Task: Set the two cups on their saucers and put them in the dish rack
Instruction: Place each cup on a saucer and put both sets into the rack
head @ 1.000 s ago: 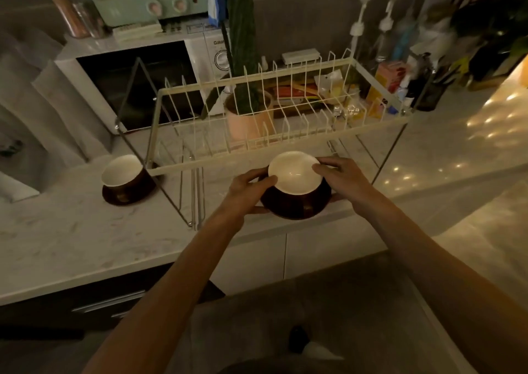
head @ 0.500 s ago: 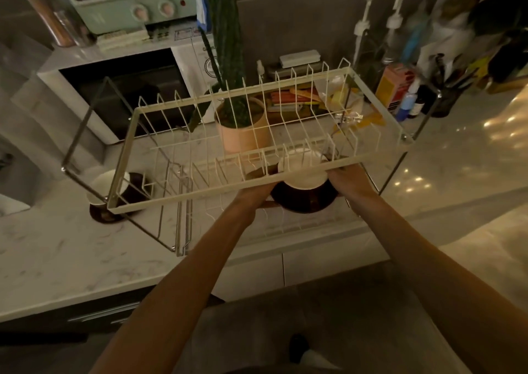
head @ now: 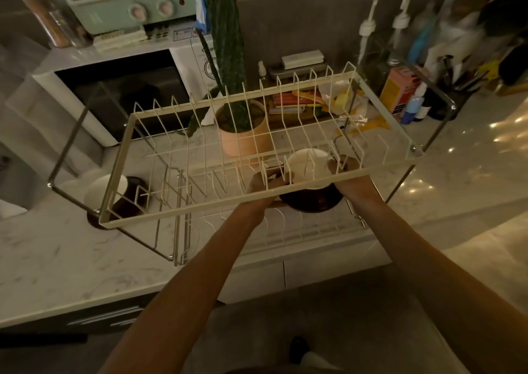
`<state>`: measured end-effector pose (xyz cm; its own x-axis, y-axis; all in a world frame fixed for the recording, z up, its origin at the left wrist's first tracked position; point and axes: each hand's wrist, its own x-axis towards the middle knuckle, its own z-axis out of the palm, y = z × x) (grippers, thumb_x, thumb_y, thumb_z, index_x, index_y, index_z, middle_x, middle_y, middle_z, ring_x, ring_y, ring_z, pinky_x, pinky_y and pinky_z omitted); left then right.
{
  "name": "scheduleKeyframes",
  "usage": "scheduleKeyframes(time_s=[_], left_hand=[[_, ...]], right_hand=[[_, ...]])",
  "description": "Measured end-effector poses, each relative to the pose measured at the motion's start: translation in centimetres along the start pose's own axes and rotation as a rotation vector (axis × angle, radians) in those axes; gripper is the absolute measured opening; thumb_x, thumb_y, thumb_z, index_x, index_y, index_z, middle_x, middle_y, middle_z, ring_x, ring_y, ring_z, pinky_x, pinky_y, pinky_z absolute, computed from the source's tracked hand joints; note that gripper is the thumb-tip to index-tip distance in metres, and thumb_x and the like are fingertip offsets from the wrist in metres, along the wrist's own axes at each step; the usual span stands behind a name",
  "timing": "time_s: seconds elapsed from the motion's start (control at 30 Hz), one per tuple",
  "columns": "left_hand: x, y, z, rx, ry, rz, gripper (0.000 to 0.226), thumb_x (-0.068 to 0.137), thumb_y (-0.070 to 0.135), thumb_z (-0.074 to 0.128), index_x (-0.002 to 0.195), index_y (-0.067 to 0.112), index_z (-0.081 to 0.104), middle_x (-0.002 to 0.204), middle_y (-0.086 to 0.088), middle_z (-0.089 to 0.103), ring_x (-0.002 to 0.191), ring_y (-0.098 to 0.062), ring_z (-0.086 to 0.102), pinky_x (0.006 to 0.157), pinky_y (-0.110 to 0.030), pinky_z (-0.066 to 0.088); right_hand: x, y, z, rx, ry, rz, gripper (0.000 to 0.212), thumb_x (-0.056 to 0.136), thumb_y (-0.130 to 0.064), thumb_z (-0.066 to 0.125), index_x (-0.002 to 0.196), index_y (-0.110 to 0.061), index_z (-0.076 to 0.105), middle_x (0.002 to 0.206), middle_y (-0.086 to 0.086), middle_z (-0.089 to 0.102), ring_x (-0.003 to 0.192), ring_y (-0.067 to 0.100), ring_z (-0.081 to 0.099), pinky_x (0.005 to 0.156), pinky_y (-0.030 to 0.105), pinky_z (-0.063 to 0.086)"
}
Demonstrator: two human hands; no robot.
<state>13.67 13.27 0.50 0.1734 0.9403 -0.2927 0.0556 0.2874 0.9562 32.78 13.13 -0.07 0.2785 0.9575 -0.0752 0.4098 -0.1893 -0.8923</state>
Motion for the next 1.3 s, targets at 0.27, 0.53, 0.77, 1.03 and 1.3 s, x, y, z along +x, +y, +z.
scheduleKeyframes(time_s=[0.27, 0.53, 0.77, 1.03, 1.3], left_hand=[[0.4, -0.5, 0.2, 0.008, 0.0, 0.012, 0.034, 0.09, 0.018, 0.066, 0.122, 0.01, 0.063, 0.111, -0.011, 0.07, 0.091, -0.018, 0.07, 0.069, -0.034, 0.062], [-0.6, 0.0, -0.7, 0.206, 0.014, 0.071, 0.005, 0.089, 0.041, 0.062, 0.093, 0.045, 0.062, 0.092, 0.021, 0.063, 0.085, 0.003, 0.06, 0.08, -0.037, 0.06], [-4.4, 0.5, -3.8, 0.563, 0.051, 0.271, 0.02, 0.092, 0.042, 0.055, 0.108, 0.031, 0.062, 0.097, 0.017, 0.062, 0.091, -0.005, 0.06, 0.079, -0.022, 0.05], [-12.1, -1.1, -11.3, 0.724, 0.032, 0.185, 0.036, 0.092, 0.043, 0.056, 0.127, 0.033, 0.058, 0.12, 0.004, 0.066, 0.092, -0.004, 0.065, 0.077, -0.021, 0.053], [-18.0, -2.6, -21.9, 1.01, -0.263, -0.056, 0.049, 0.092, 0.054, 0.049, 0.138, 0.039, 0.043, 0.133, 0.006, 0.059, 0.104, -0.005, 0.056, 0.082, -0.022, 0.04]], right_hand=[[-0.6, -0.6, -0.1, -0.073, -0.003, -0.039, 0.026, 0.099, -0.014, 0.048, 0.11, 0.006, 0.061, 0.113, 0.026, 0.065, 0.112, 0.038, 0.059, 0.097, 0.045, 0.045], [-2.3, -1.2, 0.8, -0.356, -0.001, -0.095, 0.033, 0.098, -0.014, 0.049, 0.121, 0.01, 0.054, 0.122, 0.029, 0.059, 0.12, 0.041, 0.053, 0.104, 0.039, 0.037], [-6.3, -4.5, 3.0, -0.647, 0.151, -0.568, 0.029, 0.096, -0.025, 0.05, 0.115, -0.006, 0.06, 0.115, 0.018, 0.065, 0.11, 0.038, 0.058, 0.099, 0.044, 0.043], [-11.5, -7.7, 8.0, -0.644, -0.106, -0.74, 0.027, 0.095, -0.03, 0.048, 0.113, -0.017, 0.063, 0.104, 0.009, 0.071, 0.094, 0.028, 0.065, 0.069, 0.034, 0.053], [-17.1, -11.3, 15.6, -0.955, -0.546, -0.635, 0.041, 0.093, -0.052, 0.044, 0.126, -0.03, 0.056, 0.116, 0.0, 0.066, 0.103, 0.022, 0.06, 0.069, 0.033, 0.04]])
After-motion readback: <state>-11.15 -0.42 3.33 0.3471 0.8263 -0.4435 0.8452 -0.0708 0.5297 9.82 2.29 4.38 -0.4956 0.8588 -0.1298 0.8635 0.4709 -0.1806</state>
